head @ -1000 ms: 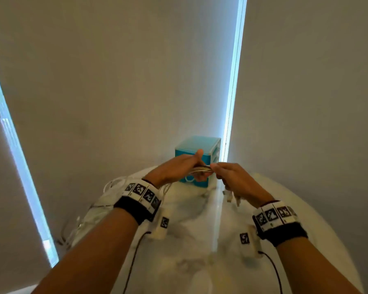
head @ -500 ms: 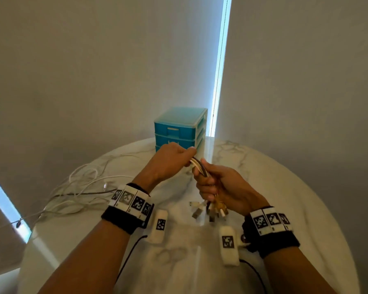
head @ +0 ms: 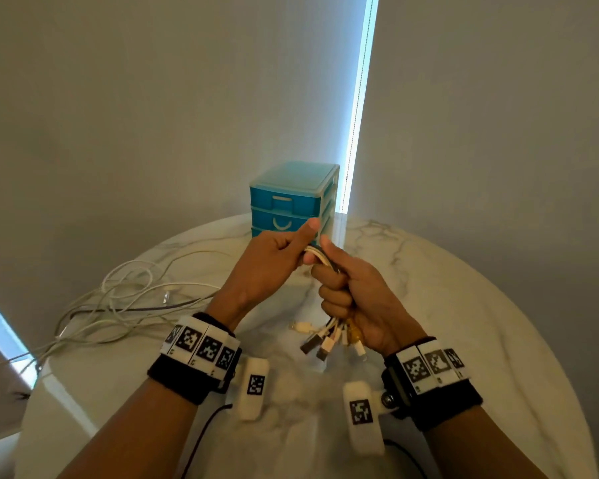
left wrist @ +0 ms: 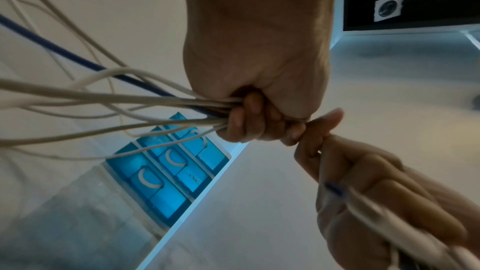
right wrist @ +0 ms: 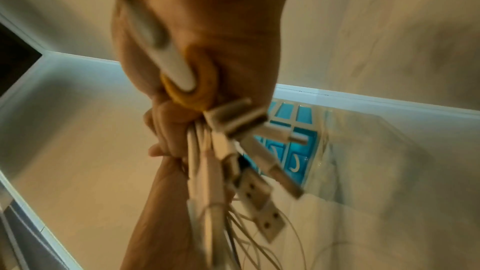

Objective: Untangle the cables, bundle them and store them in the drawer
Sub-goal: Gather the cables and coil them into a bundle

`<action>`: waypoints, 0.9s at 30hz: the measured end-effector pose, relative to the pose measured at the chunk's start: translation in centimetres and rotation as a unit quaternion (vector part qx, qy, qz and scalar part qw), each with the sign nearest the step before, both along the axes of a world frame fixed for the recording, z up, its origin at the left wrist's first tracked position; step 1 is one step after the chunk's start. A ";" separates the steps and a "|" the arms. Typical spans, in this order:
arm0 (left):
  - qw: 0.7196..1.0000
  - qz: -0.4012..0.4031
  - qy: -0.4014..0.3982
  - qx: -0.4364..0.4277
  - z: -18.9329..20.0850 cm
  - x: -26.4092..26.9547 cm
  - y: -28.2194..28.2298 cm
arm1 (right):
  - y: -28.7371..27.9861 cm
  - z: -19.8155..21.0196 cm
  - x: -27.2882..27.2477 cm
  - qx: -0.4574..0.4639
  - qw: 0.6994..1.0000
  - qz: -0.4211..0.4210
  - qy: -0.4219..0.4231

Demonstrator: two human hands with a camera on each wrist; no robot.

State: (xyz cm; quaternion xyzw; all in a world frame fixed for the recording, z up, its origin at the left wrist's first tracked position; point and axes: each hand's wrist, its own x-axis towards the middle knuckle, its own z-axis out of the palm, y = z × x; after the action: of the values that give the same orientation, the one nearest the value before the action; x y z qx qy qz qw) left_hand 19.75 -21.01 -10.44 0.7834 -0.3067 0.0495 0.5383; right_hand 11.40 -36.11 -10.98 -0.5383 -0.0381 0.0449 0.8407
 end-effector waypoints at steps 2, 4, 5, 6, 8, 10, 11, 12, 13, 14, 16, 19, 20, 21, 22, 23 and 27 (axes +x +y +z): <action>0.999 0.014 0.003 0.043 -0.1 0.0 -0.1 | -0.3 -0.3 0.2 0.025 0.998 -0.051 -0.019; 0.996 0.021 -0.011 0.084 -0.6 0.1 0.3 | -1.0 -0.6 0.3 0.063 0.994 -0.083 -0.031; 0.994 0.027 -0.021 0.102 -0.9 0.3 0.6 | -1.4 -0.7 0.4 0.092 0.991 -0.091 -0.043; 0.992 0.033 -0.023 0.117 -1.2 0.6 1.0 | -1.9 -0.7 0.4 0.122 0.986 -0.097 -0.056; 0.992 0.034 0.002 0.121 -1.6 1.2 1.4 | -2.7 -0.7 0.4 0.159 0.979 -0.108 -0.075; 0.994 0.017 0.036 0.106 -1.6 1.0 1.4 | -2.8 -0.8 0.3 0.163 0.976 -0.117 -0.084; 0.994 0.011 0.042 0.103 -1.5 0.9 1.1 | -2.6 -0.8 0.3 0.161 0.976 -0.122 -0.085; 0.994 0.005 0.046 0.104 -1.5 0.8 0.9 | -2.4 -0.9 0.3 0.161 0.975 -0.129 -0.085; 0.993 0.002 0.047 0.105 -1.5 0.6 0.7 | -2.2 -1.0 0.4 0.164 0.974 -0.137 -0.080; 0.994 0.001 0.045 0.104 -1.5 0.5 0.5 | -2.1 -1.0 0.5 0.167 0.973 -0.143 -0.075; 0.994 0.013 0.032 0.099 -1.5 0.3 0.2 | -1.8 -1.1 0.7 0.164 0.972 -0.161 -0.052; 0.995 0.021 -0.001 0.102 -1.4 -0.1 -0.4 | -0.6 -1.5 0.8 0.083 0.975 -0.206 -0.003; 0.994 0.021 -0.012 0.108 -1.4 -0.4 -0.7 | 0.0 -1.7 0.7 0.047 0.975 -0.218 0.006; 0.993 0.019 -0.021 0.114 -1.4 -0.6 -1.0 | 0.5 -1.9 0.7 0.018 0.975 -0.223 0.014; 0.992 0.014 -0.025 0.120 -1.5 -0.7 -1.3 | 1.0 -2.1 0.6 -0.002 0.975 -0.221 0.022; 0.991 0.009 -0.025 0.129 -1.6 -0.9 -1.5 | 1.3 -2.2 0.5 -0.012 0.976 -0.217 0.030; 0.983 -0.015 -0.018 0.182 -2.2 -1.0 -2.1 | 0.9 -2.0 0.2 -0.035 0.975 -0.215 0.046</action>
State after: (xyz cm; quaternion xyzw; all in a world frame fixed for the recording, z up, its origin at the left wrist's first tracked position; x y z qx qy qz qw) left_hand 18.72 -23.12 -12.62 0.8625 -0.3315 -0.0008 0.3822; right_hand 11.62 -35.20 -12.97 -0.5599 0.1189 -0.1105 0.8125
